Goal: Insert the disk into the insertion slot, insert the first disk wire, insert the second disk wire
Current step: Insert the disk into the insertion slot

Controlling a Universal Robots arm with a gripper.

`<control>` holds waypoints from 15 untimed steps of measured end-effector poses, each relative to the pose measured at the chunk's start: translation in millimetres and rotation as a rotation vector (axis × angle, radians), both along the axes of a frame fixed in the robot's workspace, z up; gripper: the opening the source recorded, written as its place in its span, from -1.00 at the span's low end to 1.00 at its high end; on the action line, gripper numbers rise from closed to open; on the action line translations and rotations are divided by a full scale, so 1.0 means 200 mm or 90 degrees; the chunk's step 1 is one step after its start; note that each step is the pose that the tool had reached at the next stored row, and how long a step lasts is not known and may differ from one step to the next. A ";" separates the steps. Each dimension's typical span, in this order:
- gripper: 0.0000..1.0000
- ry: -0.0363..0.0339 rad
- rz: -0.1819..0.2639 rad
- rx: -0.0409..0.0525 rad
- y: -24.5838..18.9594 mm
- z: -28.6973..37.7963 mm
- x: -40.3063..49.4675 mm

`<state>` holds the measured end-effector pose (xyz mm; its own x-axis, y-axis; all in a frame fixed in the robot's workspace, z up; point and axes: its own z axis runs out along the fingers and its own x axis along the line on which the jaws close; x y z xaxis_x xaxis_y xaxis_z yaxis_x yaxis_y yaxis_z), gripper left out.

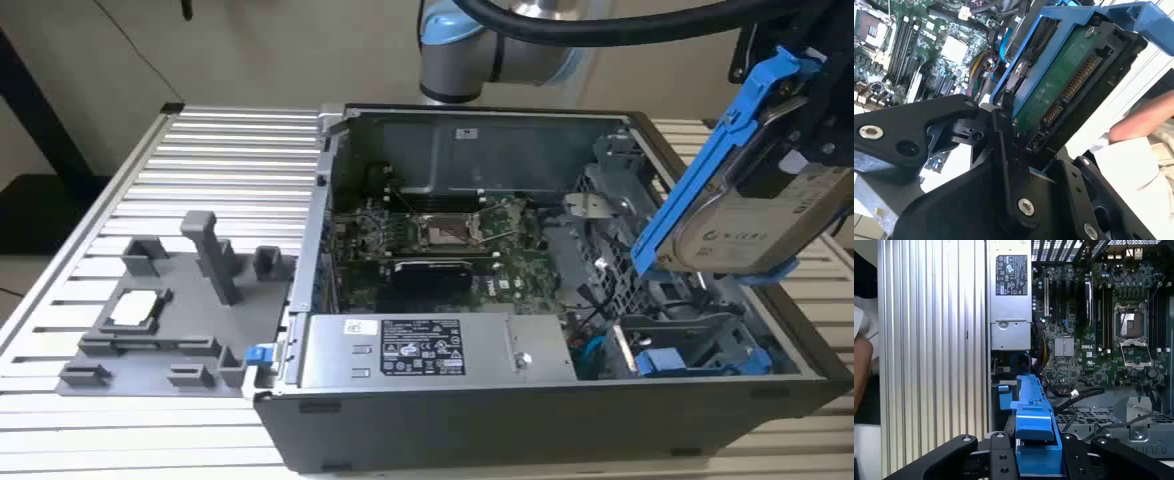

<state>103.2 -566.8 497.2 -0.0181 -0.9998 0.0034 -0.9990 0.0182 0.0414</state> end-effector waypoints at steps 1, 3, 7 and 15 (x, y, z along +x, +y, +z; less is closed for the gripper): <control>-0.34 0.0000 0.000 0.0000 0.000 0.000 0.000; -0.34 0.0003 0.000 0.0000 0.000 0.000 0.000; -0.34 0.0003 0.000 0.0000 0.000 0.000 0.000; -0.34 0.0000 0.000 -0.0002 0.000 -0.014 0.000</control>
<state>103.3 -566.8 494.4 -0.0180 -0.9998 0.0037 -0.9990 0.0182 0.0413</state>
